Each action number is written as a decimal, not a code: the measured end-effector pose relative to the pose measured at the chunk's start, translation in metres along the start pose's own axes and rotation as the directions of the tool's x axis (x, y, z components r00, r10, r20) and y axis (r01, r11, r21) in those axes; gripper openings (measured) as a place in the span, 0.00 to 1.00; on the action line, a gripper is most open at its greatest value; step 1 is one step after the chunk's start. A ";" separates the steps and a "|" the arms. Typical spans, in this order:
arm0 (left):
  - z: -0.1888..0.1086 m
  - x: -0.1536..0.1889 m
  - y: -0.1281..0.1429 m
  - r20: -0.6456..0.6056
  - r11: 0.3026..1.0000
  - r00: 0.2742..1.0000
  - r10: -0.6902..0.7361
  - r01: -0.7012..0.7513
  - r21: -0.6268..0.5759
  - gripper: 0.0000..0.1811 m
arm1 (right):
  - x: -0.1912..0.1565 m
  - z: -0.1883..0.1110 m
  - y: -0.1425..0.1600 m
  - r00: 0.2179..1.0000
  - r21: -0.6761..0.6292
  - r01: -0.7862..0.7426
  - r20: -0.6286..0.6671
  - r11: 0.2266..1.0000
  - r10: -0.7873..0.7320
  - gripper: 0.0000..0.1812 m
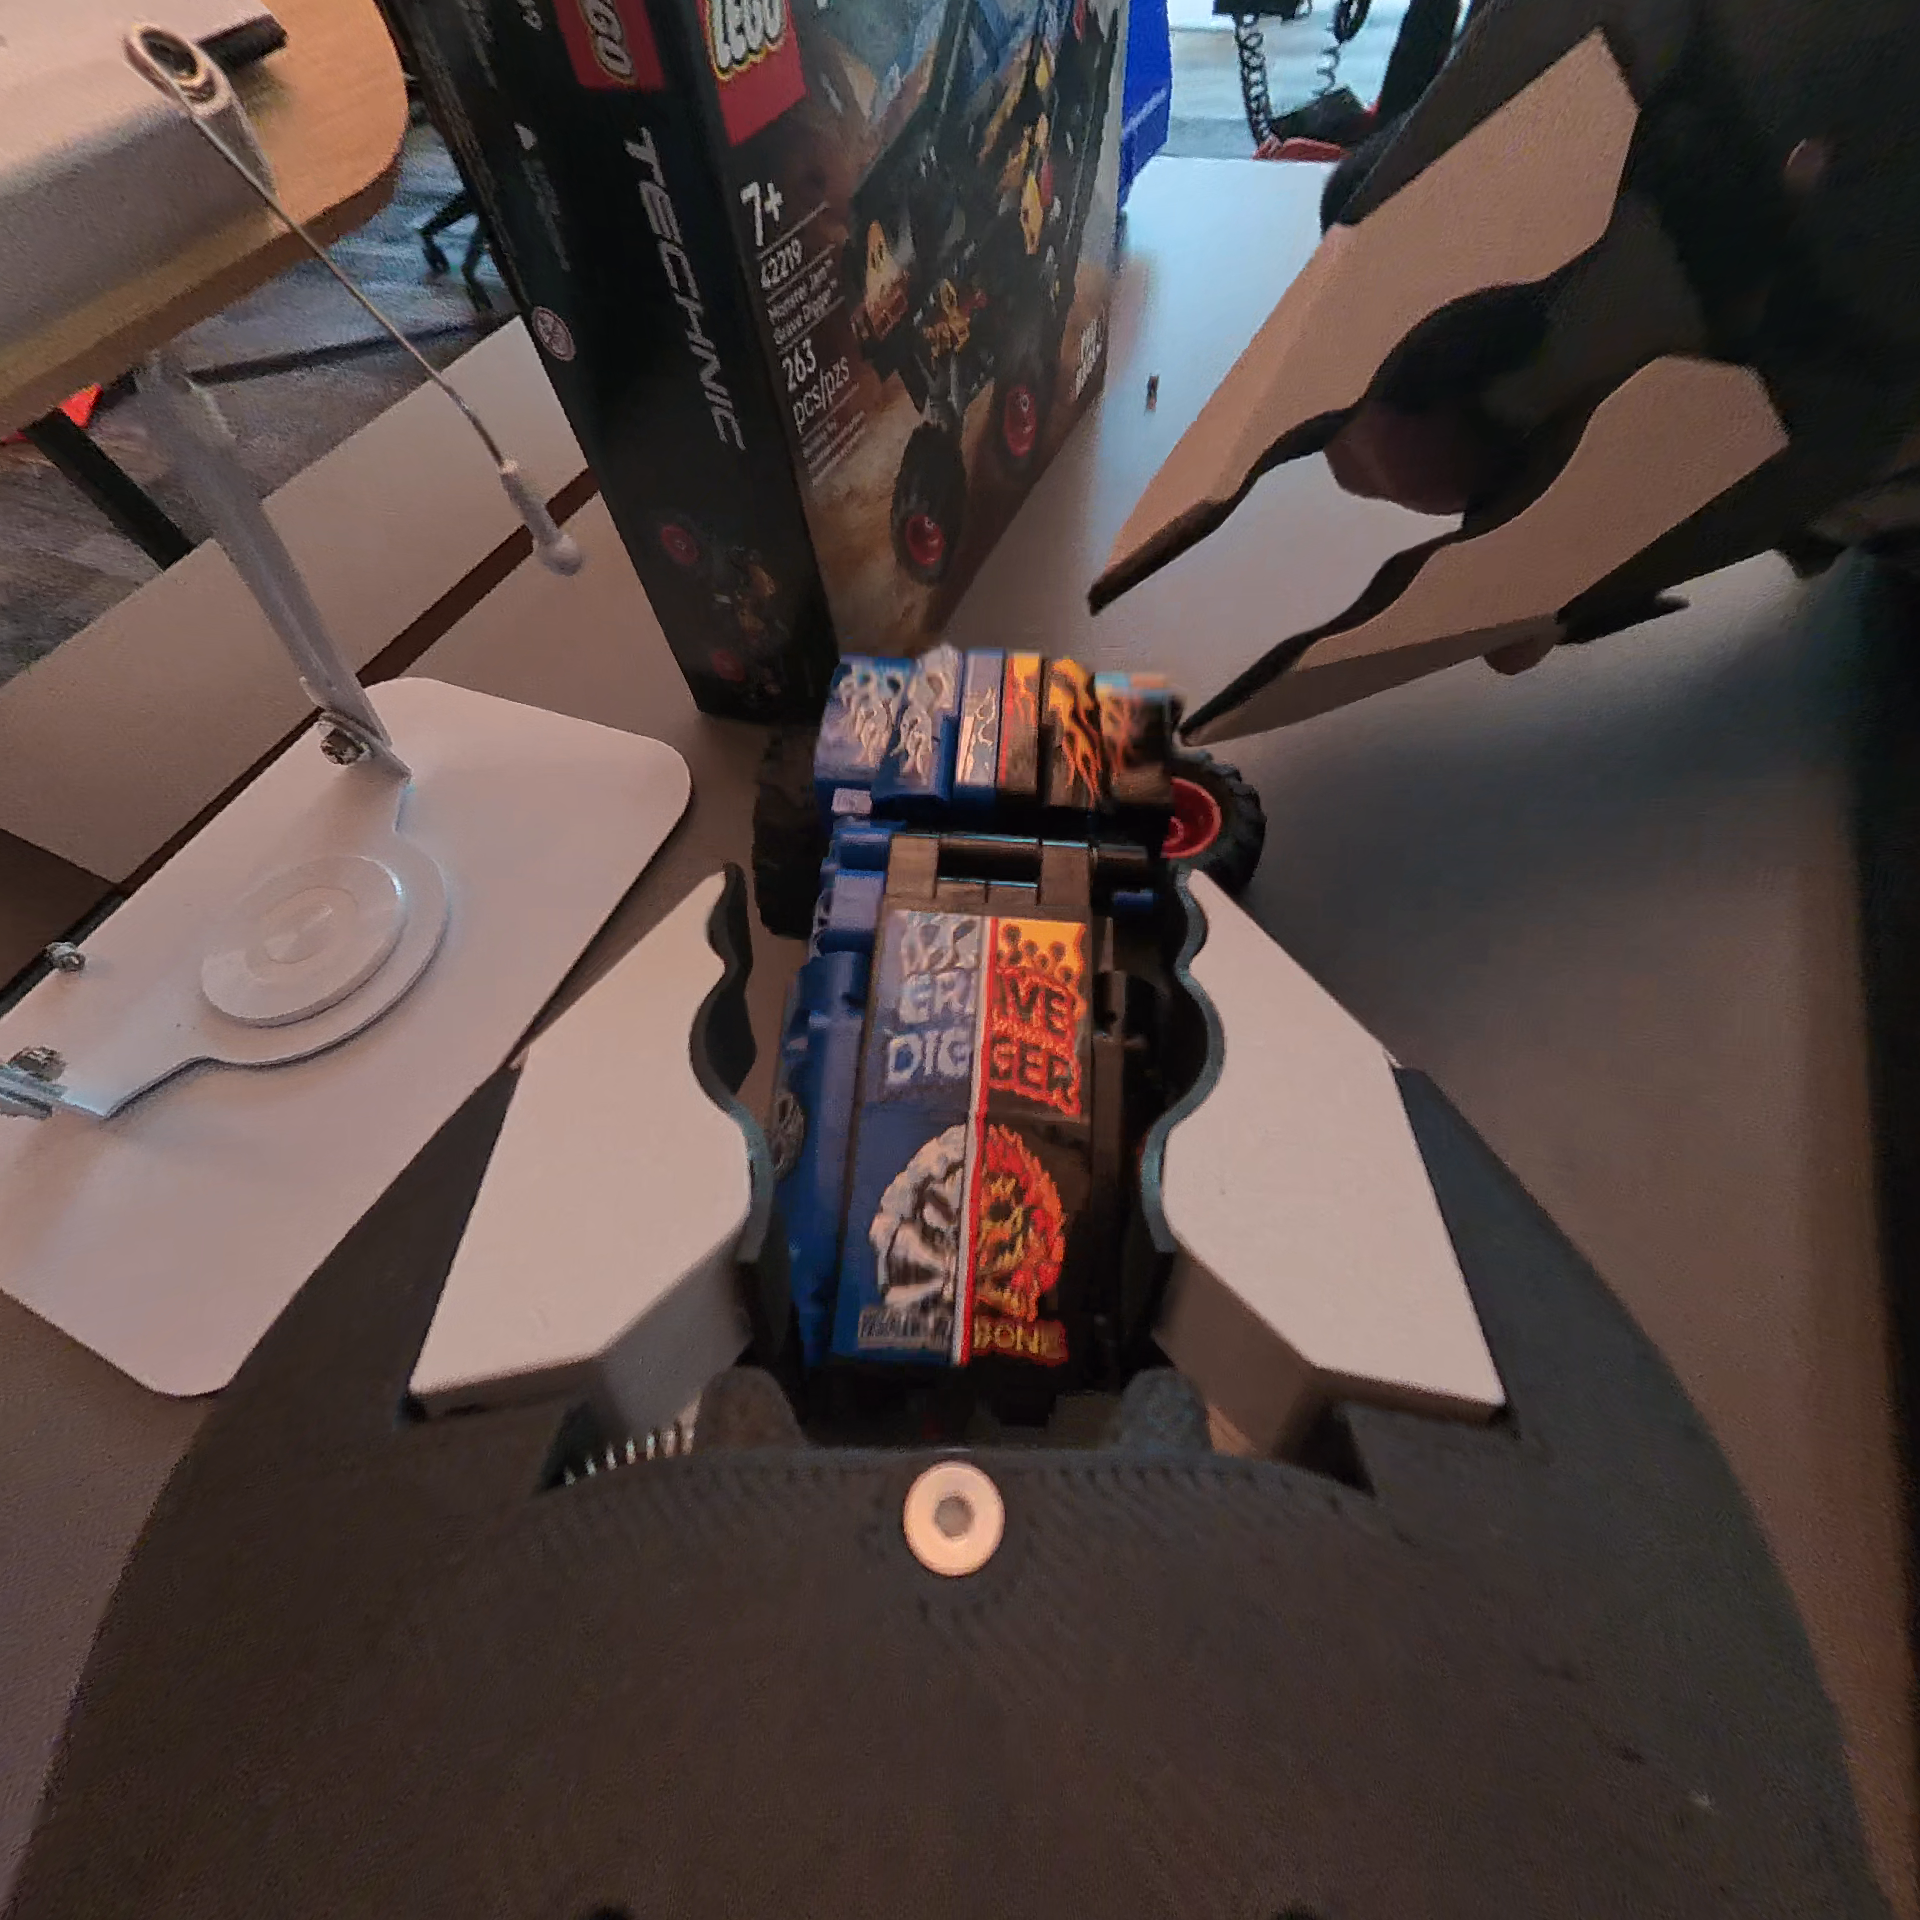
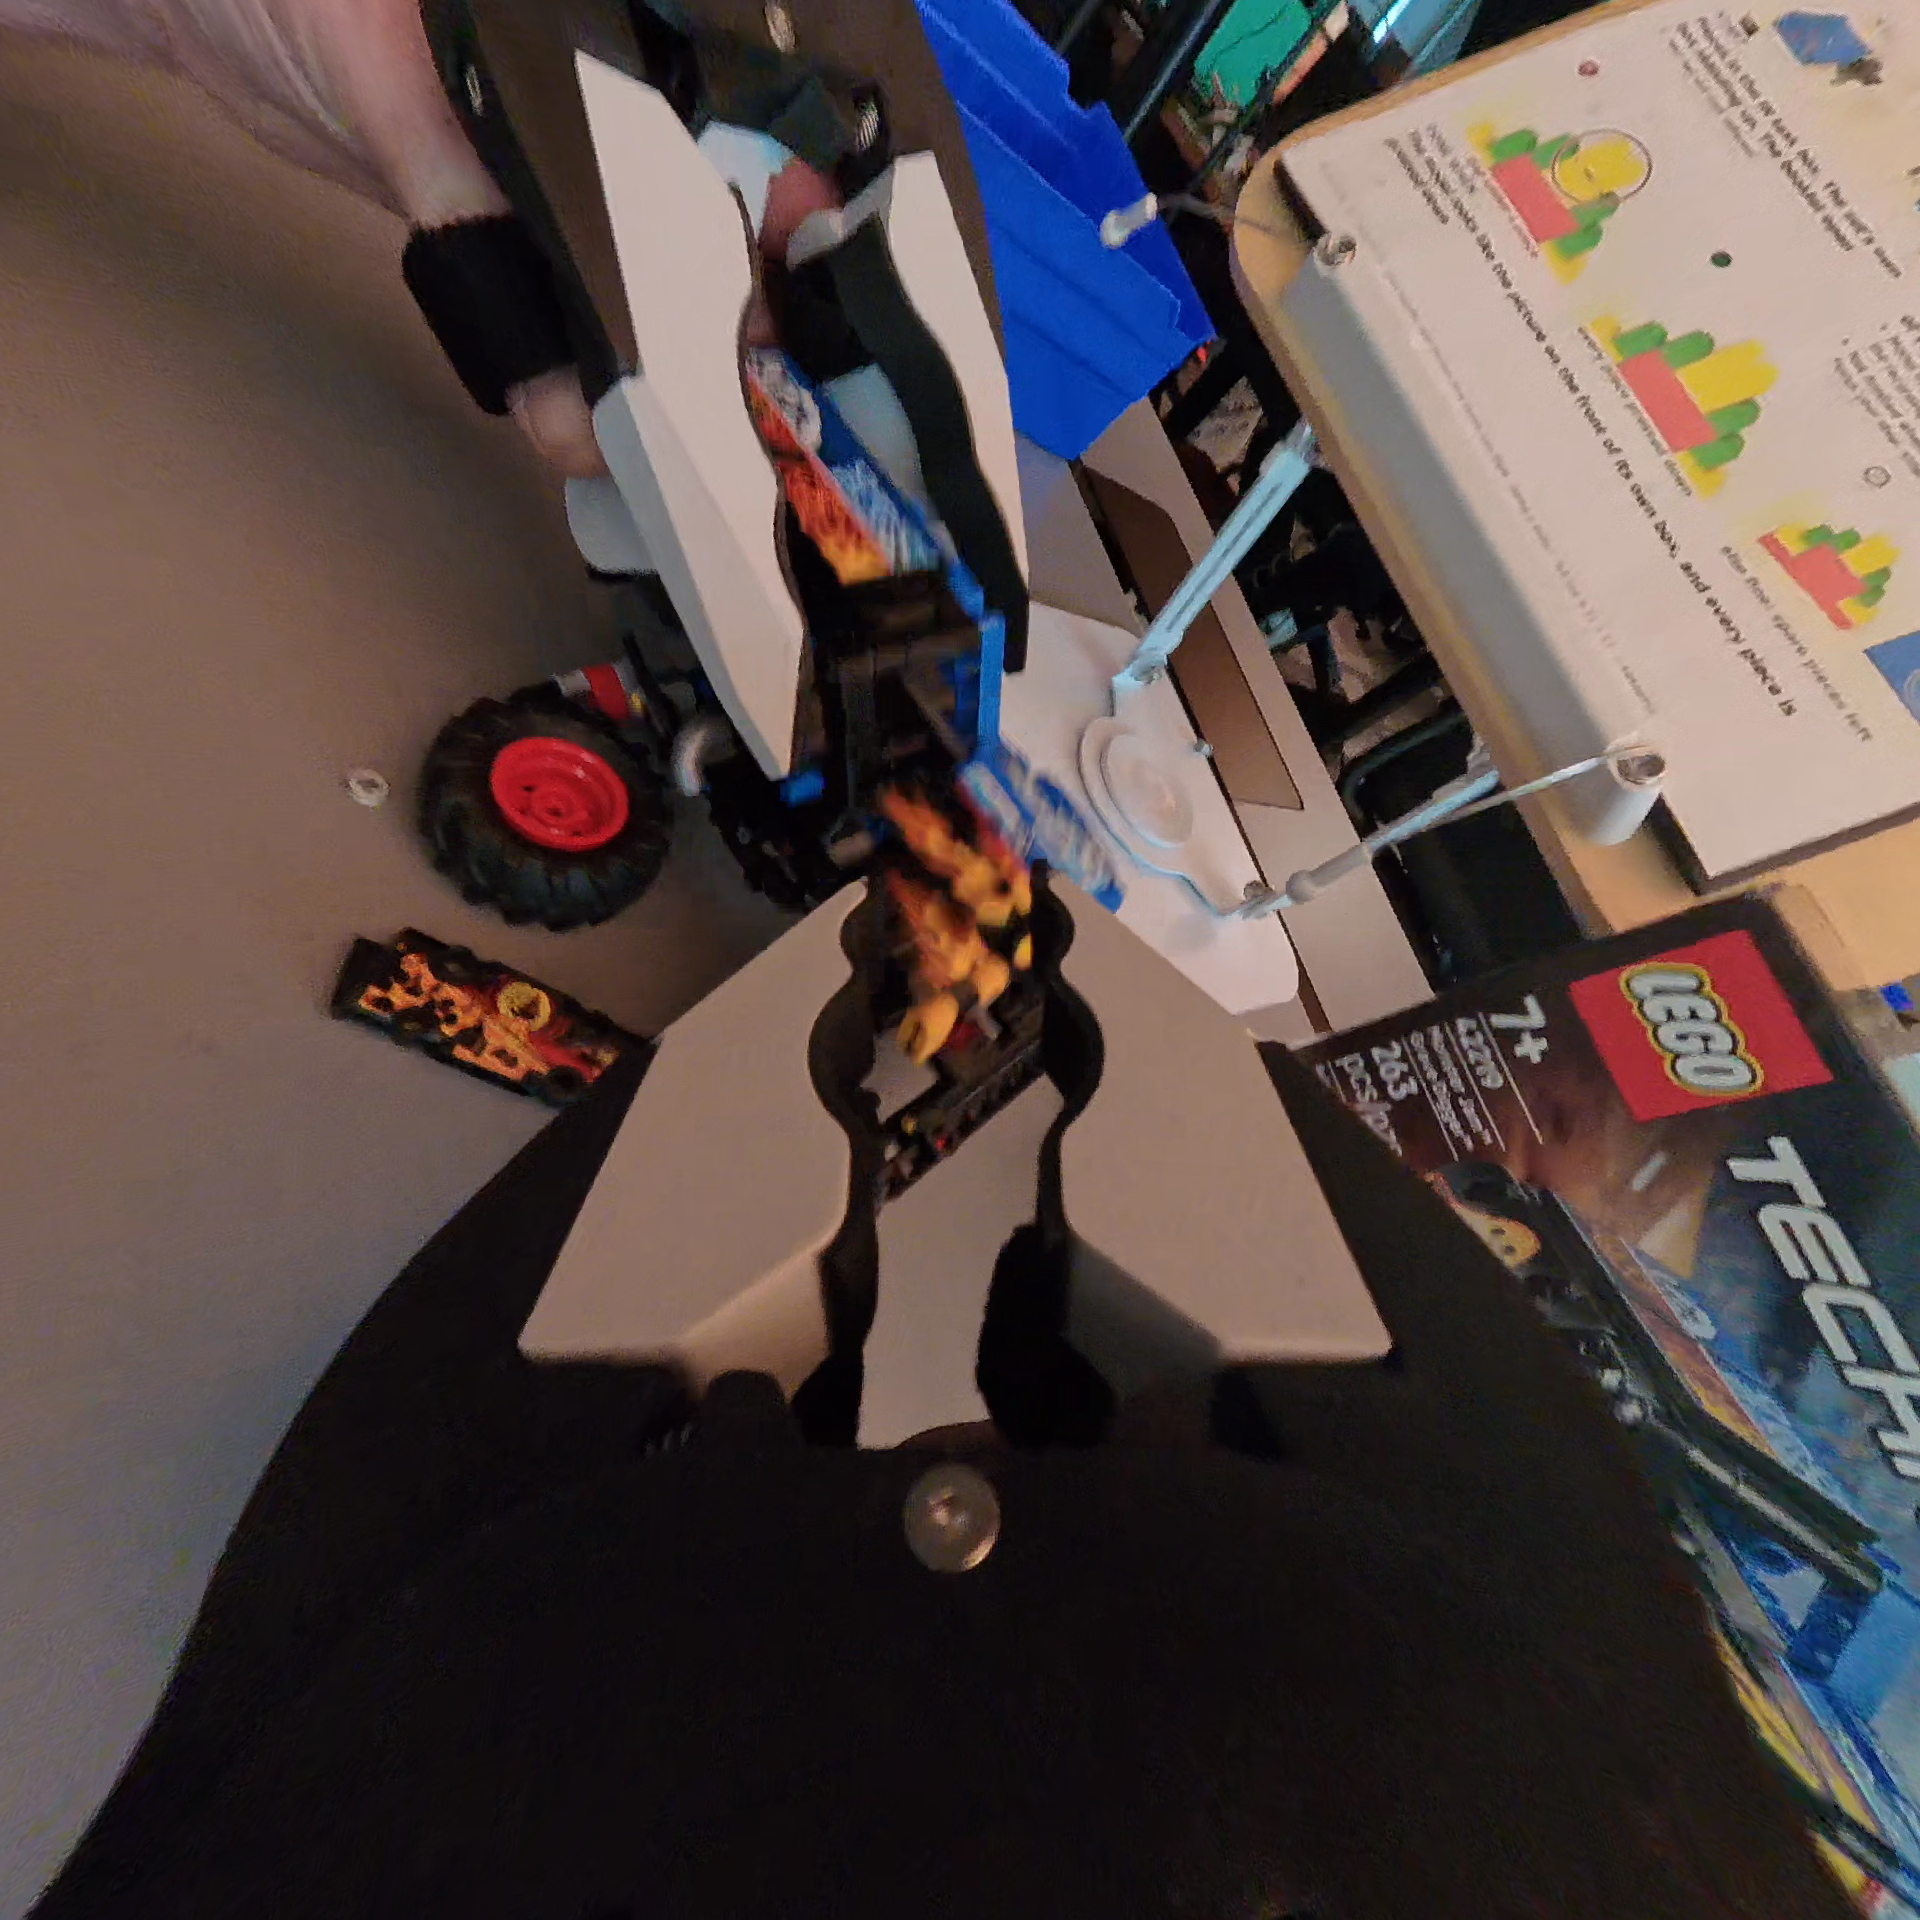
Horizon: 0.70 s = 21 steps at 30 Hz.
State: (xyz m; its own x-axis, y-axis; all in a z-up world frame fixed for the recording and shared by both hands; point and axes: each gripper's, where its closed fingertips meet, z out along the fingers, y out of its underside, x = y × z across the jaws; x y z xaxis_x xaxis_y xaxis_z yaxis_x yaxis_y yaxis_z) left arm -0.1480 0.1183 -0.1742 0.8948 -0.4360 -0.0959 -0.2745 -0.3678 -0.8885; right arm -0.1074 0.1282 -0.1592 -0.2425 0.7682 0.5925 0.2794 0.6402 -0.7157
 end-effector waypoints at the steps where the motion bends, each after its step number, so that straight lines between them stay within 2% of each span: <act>1: -0.002 0.000 -0.001 0.007 1.000 1.000 0.006 -0.006 -0.004 0.43 | -0.001 0.000 -0.006 1.000 0.020 -0.006 0.014 1.000 0.006 0.14; 4: -0.015 -0.003 -0.009 0.027 1.000 1.000 0.005 -0.006 0.019 0.44 | -0.004 0.004 -0.015 0.999 0.016 -0.017 0.049 1.000 0.016 0.12; 7: -0.025 -0.007 -0.003 0.045 1.000 0.999 0.014 -0.014 -0.014 0.38 | -0.008 0.019 -0.008 0.997 -0.054 -0.009 0.079 0.998 0.014 0.14; 9: -0.026 -0.006 0.001 0.034 1.000 0.999 0.011 -0.010 -0.029 0.34 | -0.011 0.027 -0.008 0.994 -0.053 -0.035 0.101 0.998 0.040 0.13; 12: -0.024 -0.006 0.000 0.047 0.999 0.999 0.026 -0.025 -0.032 0.34 | -0.014 0.036 -0.014 0.978 -0.042 -0.124 0.161 0.991 0.130 0.10; 17: -0.018 -0.003 0.005 0.031 0.998 0.999 0.038 -0.036 -0.043 0.35 | -0.023 0.043 -0.017 0.908 -0.046 -0.292 0.302 0.955 0.292 0.08; 21: -0.016 0.002 0.008 -0.009 0.998 0.999 0.051 -0.051 -0.031 0.36 | -0.029 0.038 -0.020 0.810 -0.068 -0.382 0.456 0.922 0.369 0.05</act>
State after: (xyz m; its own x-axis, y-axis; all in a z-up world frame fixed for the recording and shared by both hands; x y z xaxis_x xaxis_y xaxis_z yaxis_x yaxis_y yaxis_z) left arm -0.1535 0.1015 -0.1745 0.8766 -0.4612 -0.1375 -0.3311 -0.3706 -0.8678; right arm -0.1411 0.0930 -0.1762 -0.5165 0.8550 0.0470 0.4137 0.2972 -0.8606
